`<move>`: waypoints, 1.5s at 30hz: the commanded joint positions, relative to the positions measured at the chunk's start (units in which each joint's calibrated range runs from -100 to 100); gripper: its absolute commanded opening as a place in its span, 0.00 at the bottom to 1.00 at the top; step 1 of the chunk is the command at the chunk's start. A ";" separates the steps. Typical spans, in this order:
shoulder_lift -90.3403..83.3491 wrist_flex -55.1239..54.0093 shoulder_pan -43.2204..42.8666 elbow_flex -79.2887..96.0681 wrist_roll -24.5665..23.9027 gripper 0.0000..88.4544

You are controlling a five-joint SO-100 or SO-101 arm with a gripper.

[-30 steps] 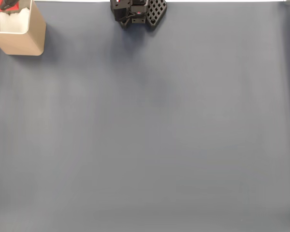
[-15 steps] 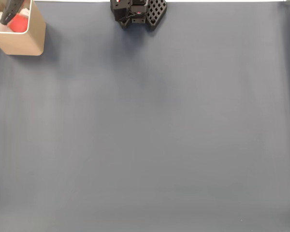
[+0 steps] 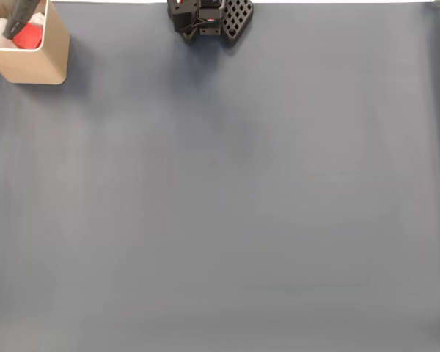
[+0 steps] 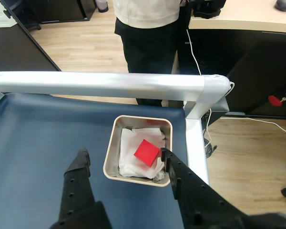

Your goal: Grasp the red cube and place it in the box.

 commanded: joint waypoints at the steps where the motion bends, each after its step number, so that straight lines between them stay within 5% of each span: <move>1: -1.75 -1.29 0.02 -0.71 -0.34 0.39; 4: -2.01 -1.37 0.02 -0.44 -0.10 0.33; 11: -1.83 -2.27 -1.11 -0.89 0.63 0.00; 21: 5.10 -3.26 -12.12 -9.29 1.76 0.00; 45: 12.64 -3.50 -59.92 -11.11 2.20 0.00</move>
